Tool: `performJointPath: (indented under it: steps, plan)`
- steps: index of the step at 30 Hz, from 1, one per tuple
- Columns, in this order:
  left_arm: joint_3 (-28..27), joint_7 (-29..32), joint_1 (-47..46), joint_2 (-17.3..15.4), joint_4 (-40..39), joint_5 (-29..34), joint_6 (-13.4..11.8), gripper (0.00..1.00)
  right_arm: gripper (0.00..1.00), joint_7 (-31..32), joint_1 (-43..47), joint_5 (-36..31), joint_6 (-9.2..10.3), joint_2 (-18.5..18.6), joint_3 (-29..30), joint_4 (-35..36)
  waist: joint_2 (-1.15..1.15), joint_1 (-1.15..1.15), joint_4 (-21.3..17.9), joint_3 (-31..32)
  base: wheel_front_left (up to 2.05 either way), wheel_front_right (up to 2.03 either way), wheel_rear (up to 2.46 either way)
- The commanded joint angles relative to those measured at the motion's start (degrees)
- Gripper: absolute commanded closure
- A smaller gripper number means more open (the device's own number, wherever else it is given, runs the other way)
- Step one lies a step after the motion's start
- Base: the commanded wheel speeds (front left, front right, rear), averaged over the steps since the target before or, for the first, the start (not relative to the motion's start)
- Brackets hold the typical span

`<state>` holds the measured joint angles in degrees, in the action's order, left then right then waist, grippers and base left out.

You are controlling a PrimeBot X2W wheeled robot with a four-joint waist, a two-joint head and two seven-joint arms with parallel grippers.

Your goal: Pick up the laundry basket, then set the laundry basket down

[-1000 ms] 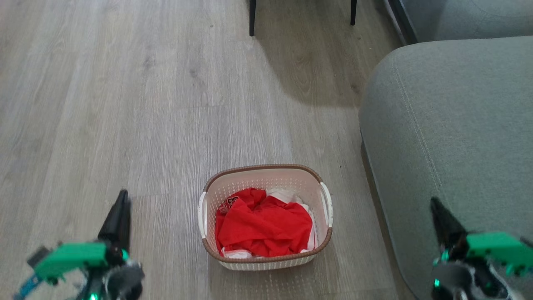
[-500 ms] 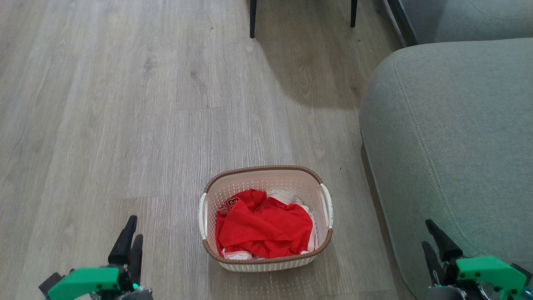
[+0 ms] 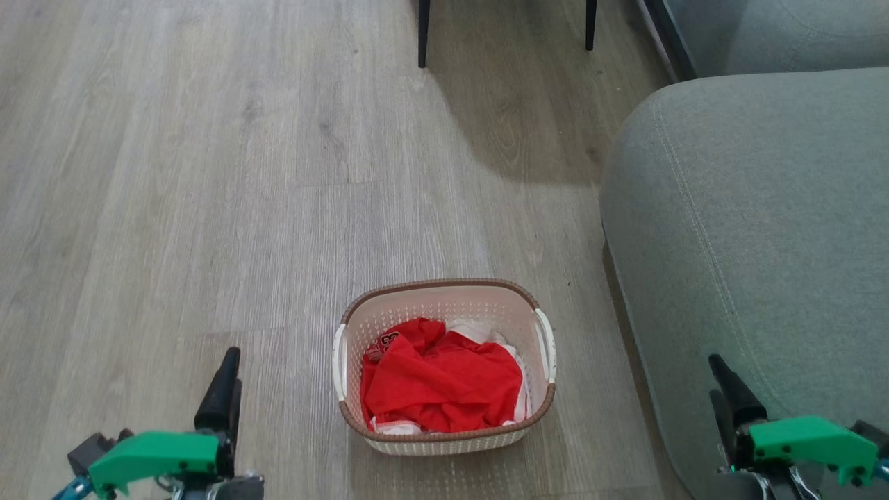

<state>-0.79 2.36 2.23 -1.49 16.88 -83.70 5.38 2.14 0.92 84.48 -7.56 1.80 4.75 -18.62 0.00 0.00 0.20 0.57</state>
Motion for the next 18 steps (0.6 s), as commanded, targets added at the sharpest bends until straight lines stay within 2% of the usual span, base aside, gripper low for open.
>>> performJointPath:
  steps: [1, 10, 18]
  plan:
    - [-0.12, -0.7, -2.68, -0.57, -2.7, 1.81, -0.34, 0.0, 0.0, -0.69, -2.27, -1.84, 0.02, 0.33, -0.59, 2.48, 0.0, 0.0, 0.02, 0.02, 0.0, 0.0, 0.0]
    - [1.22, -2.39, -3.04, -0.65, -4.54, 10.37, -1.8, 0.0, 0.0, -2.37, -2.32, -12.3, 0.02, 0.41, -2.26, 5.35, 0.0, 0.0, 0.17, 0.11, 0.0, 0.0, 0.0]
    - [2.04, -3.59, -3.21, -0.71, -5.77, 17.29, -2.84, 0.0, 0.0, -3.54, -2.17, -17.82, 0.03, 0.46, -3.39, 6.81, 0.0, 0.0, 0.27, 0.18, 0.0, 0.0, 0.0]
